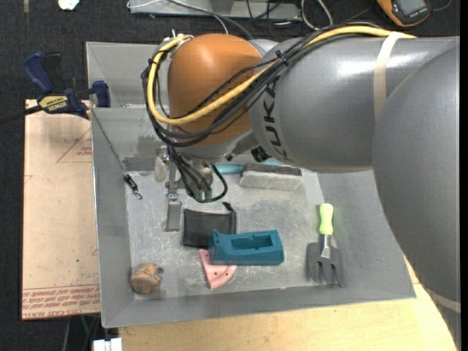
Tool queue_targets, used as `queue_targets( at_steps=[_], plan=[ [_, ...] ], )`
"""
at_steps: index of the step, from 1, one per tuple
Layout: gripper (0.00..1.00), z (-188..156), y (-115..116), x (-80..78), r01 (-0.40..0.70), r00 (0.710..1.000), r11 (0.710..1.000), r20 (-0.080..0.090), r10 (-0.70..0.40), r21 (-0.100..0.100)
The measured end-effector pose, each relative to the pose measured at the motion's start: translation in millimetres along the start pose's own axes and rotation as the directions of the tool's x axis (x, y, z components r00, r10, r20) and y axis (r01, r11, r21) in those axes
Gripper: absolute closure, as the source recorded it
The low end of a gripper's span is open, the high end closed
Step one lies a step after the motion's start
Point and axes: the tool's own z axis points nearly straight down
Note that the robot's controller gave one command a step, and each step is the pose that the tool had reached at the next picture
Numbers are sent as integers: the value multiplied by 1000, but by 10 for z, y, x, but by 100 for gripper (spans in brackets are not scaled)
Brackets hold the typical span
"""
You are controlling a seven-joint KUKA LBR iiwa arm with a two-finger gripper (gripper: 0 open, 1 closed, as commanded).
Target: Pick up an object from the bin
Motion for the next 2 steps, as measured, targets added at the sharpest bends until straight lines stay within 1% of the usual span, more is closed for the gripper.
queue_targets(
  at_steps=[1,2],
  plan=[
    [0,-53,-14,-16,-4,1000,1000,7,4,-2],
    [0,340,-453,8,65,998,998,7,-65,-2]
  ],
)
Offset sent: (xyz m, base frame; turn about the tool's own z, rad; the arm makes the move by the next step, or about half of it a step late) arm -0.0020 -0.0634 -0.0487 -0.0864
